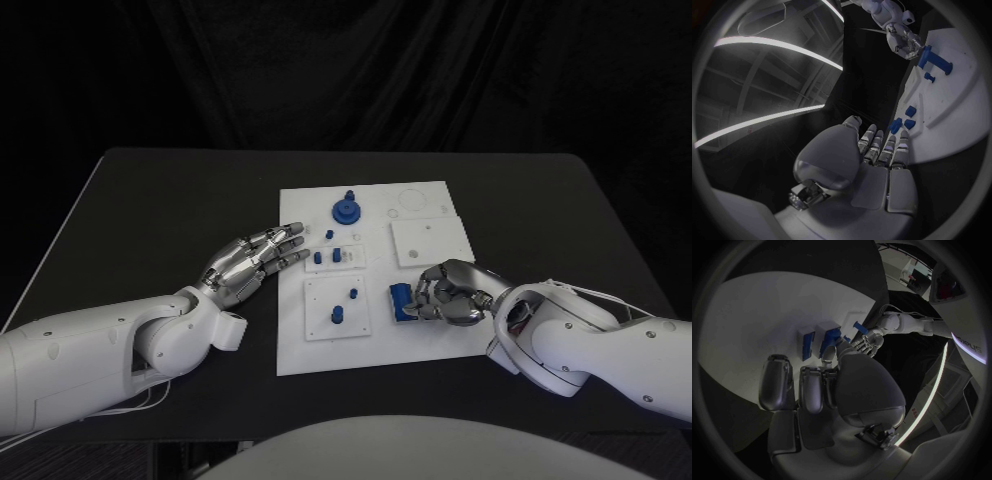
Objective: Assemble the parts on the task board
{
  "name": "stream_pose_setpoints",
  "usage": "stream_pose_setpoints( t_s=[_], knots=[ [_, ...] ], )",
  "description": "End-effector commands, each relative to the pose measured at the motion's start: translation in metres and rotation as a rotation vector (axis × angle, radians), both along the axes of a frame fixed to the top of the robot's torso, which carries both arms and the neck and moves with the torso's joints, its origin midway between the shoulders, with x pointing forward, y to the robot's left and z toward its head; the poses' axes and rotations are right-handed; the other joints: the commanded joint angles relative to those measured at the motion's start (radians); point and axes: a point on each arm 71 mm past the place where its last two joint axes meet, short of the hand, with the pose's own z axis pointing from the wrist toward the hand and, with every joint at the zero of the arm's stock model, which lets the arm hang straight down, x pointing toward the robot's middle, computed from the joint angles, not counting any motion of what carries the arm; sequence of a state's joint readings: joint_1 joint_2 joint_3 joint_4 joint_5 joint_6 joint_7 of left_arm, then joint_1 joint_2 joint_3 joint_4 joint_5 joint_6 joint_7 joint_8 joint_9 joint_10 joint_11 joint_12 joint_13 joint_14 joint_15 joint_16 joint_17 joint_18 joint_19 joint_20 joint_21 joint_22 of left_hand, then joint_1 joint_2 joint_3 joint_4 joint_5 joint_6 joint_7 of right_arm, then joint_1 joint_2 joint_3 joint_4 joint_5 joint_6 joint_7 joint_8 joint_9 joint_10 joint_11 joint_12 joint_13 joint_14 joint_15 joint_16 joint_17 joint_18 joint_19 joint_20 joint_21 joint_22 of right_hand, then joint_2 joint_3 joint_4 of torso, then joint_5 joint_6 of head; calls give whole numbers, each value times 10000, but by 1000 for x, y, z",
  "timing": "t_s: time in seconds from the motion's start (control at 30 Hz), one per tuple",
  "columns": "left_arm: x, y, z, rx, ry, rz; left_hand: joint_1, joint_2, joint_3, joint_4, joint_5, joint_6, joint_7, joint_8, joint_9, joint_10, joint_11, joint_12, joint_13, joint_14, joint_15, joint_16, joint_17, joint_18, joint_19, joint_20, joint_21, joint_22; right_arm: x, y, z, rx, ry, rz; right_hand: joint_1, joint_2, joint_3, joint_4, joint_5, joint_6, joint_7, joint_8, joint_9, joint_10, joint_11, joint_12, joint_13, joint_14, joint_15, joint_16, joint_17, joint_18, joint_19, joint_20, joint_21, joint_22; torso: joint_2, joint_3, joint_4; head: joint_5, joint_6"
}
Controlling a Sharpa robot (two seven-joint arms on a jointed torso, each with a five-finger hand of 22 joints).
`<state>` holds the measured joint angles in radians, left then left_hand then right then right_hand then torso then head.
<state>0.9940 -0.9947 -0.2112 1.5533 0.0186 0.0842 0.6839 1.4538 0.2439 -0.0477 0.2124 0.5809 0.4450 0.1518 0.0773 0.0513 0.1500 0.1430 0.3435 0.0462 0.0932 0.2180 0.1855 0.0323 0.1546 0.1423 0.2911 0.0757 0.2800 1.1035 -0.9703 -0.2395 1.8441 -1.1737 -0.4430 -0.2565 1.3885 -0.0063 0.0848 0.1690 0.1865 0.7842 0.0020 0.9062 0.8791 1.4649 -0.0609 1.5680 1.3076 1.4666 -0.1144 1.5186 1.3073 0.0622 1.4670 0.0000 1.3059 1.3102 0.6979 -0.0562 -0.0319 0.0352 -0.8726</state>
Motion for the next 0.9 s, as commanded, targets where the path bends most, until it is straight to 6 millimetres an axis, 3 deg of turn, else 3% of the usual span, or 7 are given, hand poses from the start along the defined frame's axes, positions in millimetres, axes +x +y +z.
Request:
stream_pose_setpoints(
  t_s=[0.03,0.2,0.3,0.53,0.67,0.9],
  knots=[
    [-1,-1,2,-325,-361,59,37,25,81,4,60,-15,65,8,-1,1,81,-12,6,17,54,38,15,-156,55,16,52,-9,-2,-8,-10,-627,372,-128,274,102,402,-448,131,28,-8,-81,-24,1059,-23,28,2632,888,-40,58,1909,-50,140,-57,38,1851,2,10,-4,15,0],
    [-1,-2,2,-352,-343,35,37,25,81,4,60,-15,65,8,-1,1,81,-12,6,17,54,38,15,-156,55,16,52,-9,-2,-10,-9,-559,275,-149,423,136,559,-540,442,18,34,-146,-66,1059,10,28,2632,887,-14,54,1904,-48,132,-38,26,1847,2,5,-24,46,0],
    [-2,-1,2,-369,-365,59,42,32,114,-4,64,-9,71,8,0,-3,87,-18,6,13,61,31,14,-165,47,15,47,-33,-3,-10,-7,-418,122,-162,524,125,726,-625,852,6,67,-197,-96,1059,39,28,2632,886,8,52,1901,-52,136,-19,46,1852,0,4,-24,17,0],
    [-4,3,4,-328,-424,206,53,32,142,-19,71,36,73,18,6,5,98,-4,8,22,67,52,17,-173,56,15,52,-20,-5,-12,1,67,-414,-242,504,120,743,-615,846,17,76,-196,-98,1059,46,28,2632,892,14,69,1927,-60,147,-15,80,1862,-4,13,-22,43,0],
    [-7,5,6,-315,-456,283,68,-16,198,-56,78,156,86,55,24,58,121,55,19,57,67,102,27,-186,78,14,63,-10,-7,-16,6,336,-752,-335,454,95,767,-578,677,37,83,-204,-107,1059,55,28,2632,897,24,82,1946,-68,162,-3,122,1874,-32,11,-23,75,0],
    [-10,10,12,-203,-614,568,62,-93,261,-79,95,357,103,116,48,166,158,170,34,107,55,165,36,-194,95,8,72,-22,-6,-23,19,1090,-1567,-717,-19,-36,577,-75,-258,134,45,-217,-148,1059,34,28,2632,899,18,92,1958,-79,185,8,200,1893,-100,34,-59,250,0]
  ],
)
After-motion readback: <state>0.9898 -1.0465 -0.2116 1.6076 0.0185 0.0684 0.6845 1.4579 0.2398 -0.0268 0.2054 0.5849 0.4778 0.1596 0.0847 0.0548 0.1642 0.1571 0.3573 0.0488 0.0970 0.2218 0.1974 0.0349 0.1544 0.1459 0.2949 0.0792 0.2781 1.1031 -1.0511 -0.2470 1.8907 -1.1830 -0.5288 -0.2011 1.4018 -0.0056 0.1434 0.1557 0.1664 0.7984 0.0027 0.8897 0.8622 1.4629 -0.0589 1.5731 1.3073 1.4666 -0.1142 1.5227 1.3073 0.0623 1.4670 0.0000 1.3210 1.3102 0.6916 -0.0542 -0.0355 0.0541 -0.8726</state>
